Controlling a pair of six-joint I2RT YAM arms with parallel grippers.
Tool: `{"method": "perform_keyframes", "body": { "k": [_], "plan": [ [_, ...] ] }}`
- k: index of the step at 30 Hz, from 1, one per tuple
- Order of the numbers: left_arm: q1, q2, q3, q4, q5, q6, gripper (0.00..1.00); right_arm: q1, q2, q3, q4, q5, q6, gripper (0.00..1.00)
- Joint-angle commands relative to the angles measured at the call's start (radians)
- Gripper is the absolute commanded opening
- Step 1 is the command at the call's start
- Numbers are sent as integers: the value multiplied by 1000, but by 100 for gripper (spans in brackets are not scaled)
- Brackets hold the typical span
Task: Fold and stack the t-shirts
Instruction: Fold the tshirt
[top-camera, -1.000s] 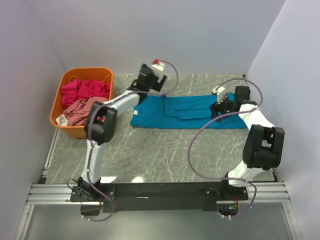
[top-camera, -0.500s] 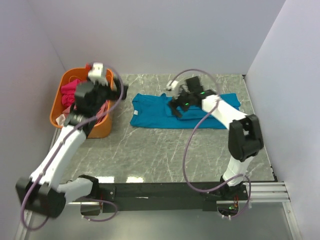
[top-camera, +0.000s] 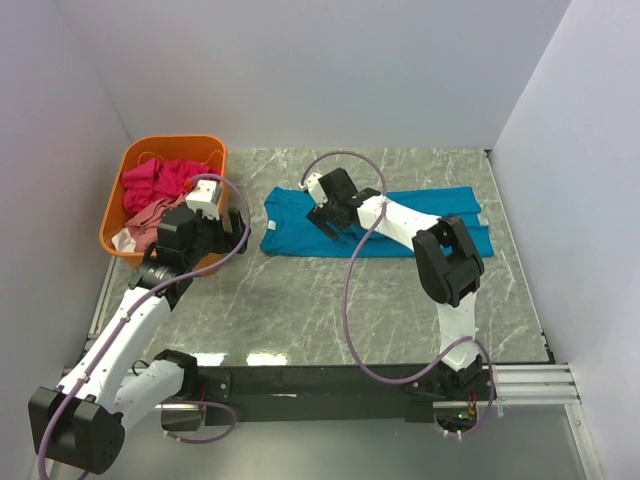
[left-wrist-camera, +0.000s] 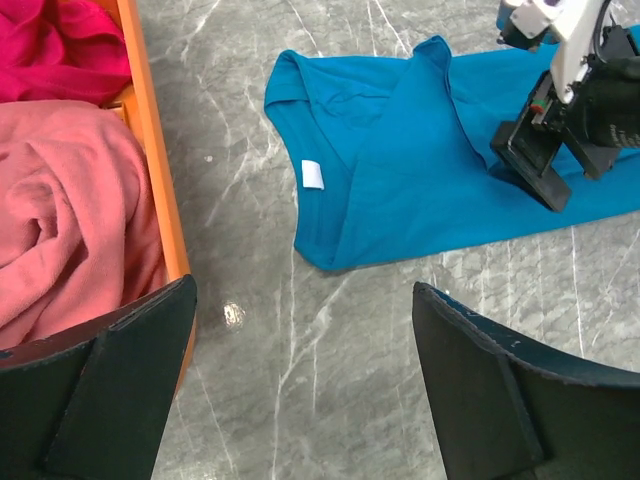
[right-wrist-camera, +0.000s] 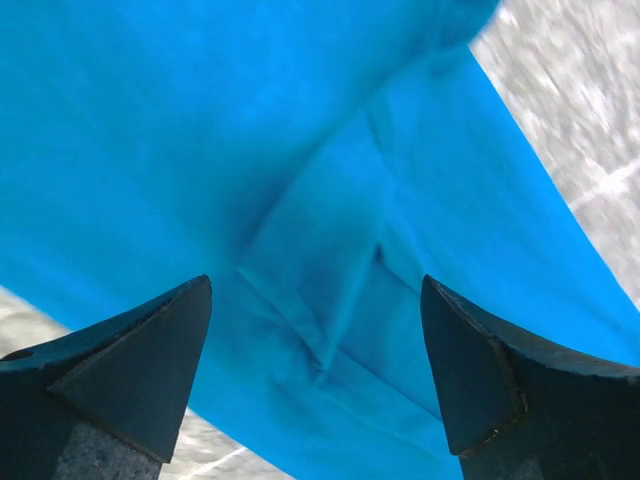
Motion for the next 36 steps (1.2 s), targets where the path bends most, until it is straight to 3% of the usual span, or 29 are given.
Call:
{"method": "perform_keyframes", "body": {
  "k": [1, 16, 20, 28, 31, 36],
  "plan": [
    [2, -2, 44, 9, 31, 15, 93, 13, 3, 16, 21, 89, 14, 89],
    [2, -8, 44, 10, 42, 15, 93, 41, 66, 26, 7, 98, 28, 71],
    [2, -14, 41, 10, 35, 16, 94, 39, 72, 32, 8, 121, 31, 53],
    [2, -16, 41, 11, 40, 16, 94, 32, 58, 31, 22, 167, 15, 37],
    [2, -19, 39, 13, 38, 16, 94, 26, 58, 35, 30, 178, 11, 17],
    [4, -21, 39, 11, 38, 18, 94, 18, 62, 49, 27, 190, -3, 8]
  ]
}}
